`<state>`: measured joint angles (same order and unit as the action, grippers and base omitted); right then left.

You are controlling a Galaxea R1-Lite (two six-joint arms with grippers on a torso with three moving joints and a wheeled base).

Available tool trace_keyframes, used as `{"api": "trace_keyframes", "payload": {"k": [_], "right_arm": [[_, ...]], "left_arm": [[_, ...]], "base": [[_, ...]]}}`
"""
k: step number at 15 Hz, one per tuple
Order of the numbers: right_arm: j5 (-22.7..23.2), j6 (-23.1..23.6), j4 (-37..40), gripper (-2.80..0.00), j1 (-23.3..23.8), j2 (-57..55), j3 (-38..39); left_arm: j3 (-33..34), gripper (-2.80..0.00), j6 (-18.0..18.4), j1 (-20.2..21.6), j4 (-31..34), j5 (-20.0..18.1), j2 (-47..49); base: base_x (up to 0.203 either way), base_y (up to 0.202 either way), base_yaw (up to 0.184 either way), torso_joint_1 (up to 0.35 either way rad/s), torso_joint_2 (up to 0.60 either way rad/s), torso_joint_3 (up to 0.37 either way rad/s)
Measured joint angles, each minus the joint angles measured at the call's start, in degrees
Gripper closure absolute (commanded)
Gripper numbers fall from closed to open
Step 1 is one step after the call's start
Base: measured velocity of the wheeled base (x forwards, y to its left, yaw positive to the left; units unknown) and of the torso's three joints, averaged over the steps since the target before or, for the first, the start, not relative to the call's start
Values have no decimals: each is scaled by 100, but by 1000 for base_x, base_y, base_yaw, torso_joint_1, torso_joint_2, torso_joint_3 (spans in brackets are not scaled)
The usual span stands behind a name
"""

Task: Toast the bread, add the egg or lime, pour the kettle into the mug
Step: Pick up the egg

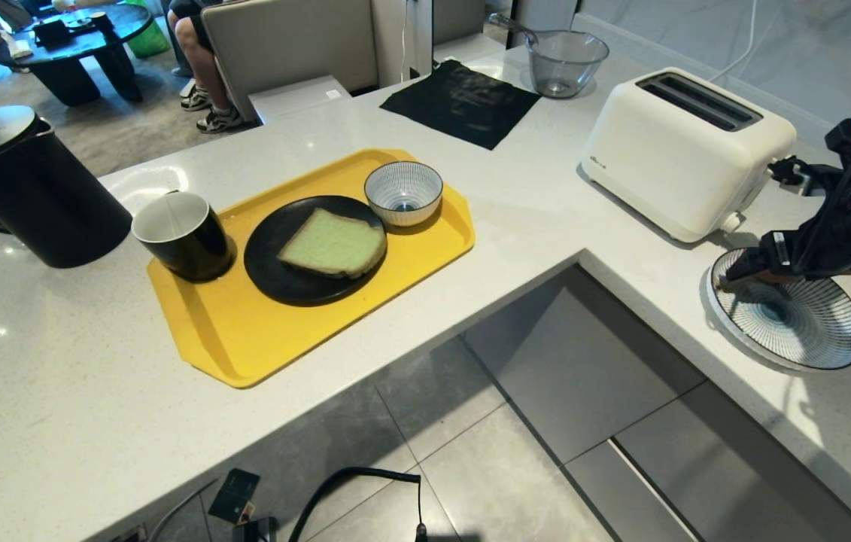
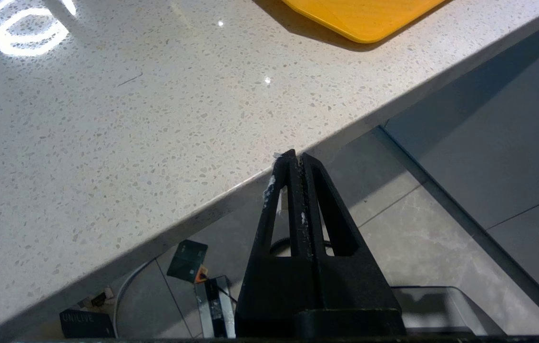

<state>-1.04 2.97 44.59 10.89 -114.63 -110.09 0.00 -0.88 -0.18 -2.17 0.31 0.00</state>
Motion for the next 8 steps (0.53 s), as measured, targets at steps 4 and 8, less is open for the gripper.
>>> {"api": "trace_keyframes", "payload": {"k": [4, 8], "right_arm": [[0, -92, -2, -280, 41, -58, -101], [-1, -100, 0, -280, 46, -76, -114]], "left_arm": [[0, 0, 2, 0, 0, 0, 0], [0, 0, 3, 0, 0, 0, 0]], "base": [[0, 0, 0, 0, 0, 0], [0, 0, 0, 0, 0, 0]]}}
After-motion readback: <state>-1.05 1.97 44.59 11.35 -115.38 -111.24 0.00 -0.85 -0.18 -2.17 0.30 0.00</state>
